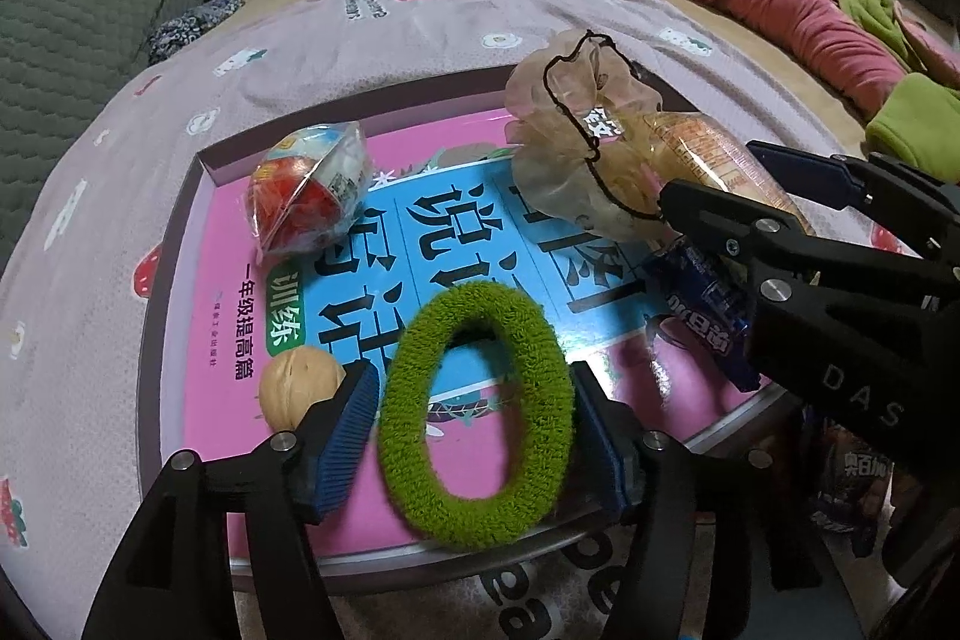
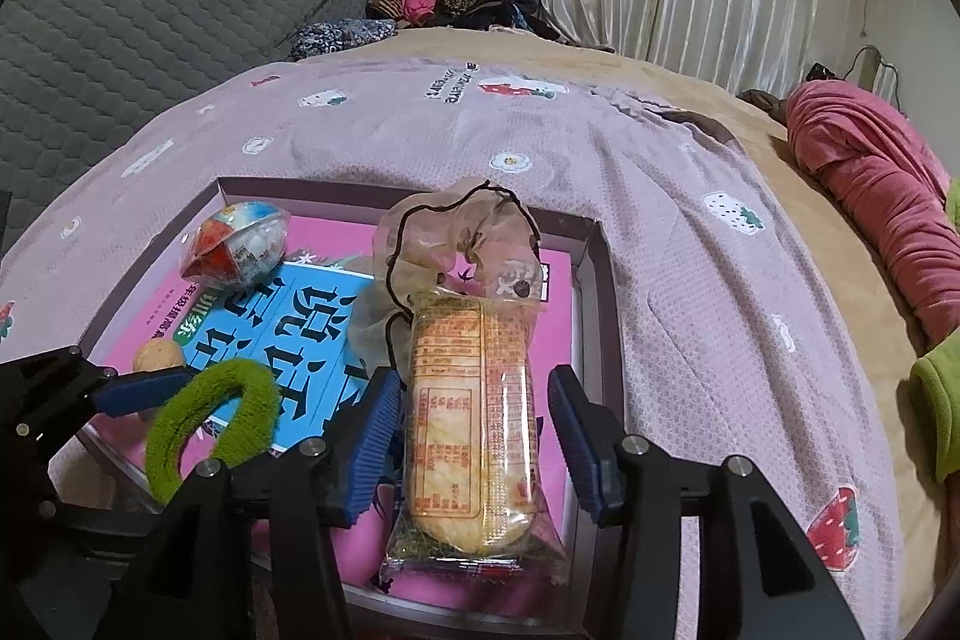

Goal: Organize objects
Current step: 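Open left tool to drop the hair tie while right tool releases the bread snack, then withdraw both tools from the tray toward the King egg and cookie packet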

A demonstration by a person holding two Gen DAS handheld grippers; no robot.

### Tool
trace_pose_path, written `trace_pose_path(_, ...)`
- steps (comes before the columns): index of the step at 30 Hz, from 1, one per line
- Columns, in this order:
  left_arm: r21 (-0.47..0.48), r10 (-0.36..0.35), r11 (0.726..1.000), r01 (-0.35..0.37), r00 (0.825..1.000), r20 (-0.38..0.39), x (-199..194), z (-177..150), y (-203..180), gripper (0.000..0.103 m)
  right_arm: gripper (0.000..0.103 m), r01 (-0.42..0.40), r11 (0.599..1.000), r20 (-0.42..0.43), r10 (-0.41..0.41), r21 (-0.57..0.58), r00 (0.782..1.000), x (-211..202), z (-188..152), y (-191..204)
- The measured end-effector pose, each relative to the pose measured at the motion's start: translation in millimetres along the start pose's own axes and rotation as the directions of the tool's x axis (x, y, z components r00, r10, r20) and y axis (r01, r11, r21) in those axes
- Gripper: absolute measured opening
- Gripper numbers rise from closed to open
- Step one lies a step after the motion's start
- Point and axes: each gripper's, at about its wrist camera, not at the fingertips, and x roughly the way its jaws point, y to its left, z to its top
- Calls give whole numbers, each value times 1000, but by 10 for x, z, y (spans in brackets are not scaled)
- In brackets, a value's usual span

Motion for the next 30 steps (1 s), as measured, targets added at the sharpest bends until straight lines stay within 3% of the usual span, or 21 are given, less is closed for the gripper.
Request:
trace_pose_path(4, -5, 12, 1000, -12, 1000, 7, -36, 14, 22, 75, 52, 4, 1000, 0, -4, 4, 1000, -9, 0, -9)
trace_pose_path(12, -23, 29, 999, -29, 999, 23, -155, 31, 87, 77, 54, 6, 1000, 15, -6, 1, 1000, -85, 12, 8)
trace_pose_path(14, -26, 28, 999, -27, 999, 42, -221, 42, 97, 79, 61, 10, 1000, 25, -10, 0, 1000, -116, 20, 14)
trace_pose_path(20, -54, 1, 999, 2, 998, 68, -333, 74, 143, 80, 65, 4, 1000, 48, -5, 14, 999, -221, 47, 14)
trace_pose_path(27, -76, 60, 996, -50, 989, 133, -513, 100, 196, 80, 73, -5, 999, 84, 2, 36, 996, -381, 85, 13)
trace_pose_path(30, -91, 54, 995, -39, 986, 158, -609, 122, 229, 80, 75, -7, 999, 114, 1, 52, 994, -467, 113, -17)
